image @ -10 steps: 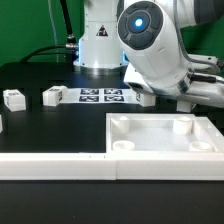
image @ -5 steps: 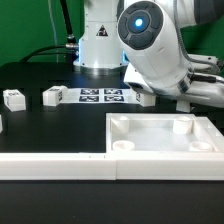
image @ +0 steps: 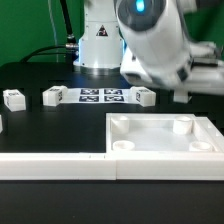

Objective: Assemble square table

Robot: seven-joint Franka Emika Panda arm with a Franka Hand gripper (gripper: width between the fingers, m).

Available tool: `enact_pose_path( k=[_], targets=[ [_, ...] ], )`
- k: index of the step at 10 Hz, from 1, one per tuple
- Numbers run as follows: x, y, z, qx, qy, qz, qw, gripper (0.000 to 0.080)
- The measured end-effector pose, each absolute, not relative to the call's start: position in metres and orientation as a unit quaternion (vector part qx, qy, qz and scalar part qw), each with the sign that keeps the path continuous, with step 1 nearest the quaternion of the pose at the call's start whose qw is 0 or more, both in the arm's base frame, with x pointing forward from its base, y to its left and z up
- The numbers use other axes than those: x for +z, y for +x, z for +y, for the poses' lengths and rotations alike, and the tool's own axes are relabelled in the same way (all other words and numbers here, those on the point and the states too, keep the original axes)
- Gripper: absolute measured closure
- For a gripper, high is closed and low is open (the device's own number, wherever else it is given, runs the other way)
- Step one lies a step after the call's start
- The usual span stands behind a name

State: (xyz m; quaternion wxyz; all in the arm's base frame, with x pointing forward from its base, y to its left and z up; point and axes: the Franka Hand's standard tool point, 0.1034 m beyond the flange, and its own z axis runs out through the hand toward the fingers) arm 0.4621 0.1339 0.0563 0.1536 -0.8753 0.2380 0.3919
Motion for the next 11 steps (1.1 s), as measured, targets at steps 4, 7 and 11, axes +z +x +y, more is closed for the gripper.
enact_pose_path(
  k=[4,7,11],
  targets=[
    [0.103,0.473,0.127,0.343,-0.894,0.243,0.153,0.0509],
    [0.110,0.493,0.111,0.258,-0.930,0.226,0.136,0.0509],
    [0.177,0.559,0.082,0.132,-0.966,0.197,0.104,0.0509]
  ],
)
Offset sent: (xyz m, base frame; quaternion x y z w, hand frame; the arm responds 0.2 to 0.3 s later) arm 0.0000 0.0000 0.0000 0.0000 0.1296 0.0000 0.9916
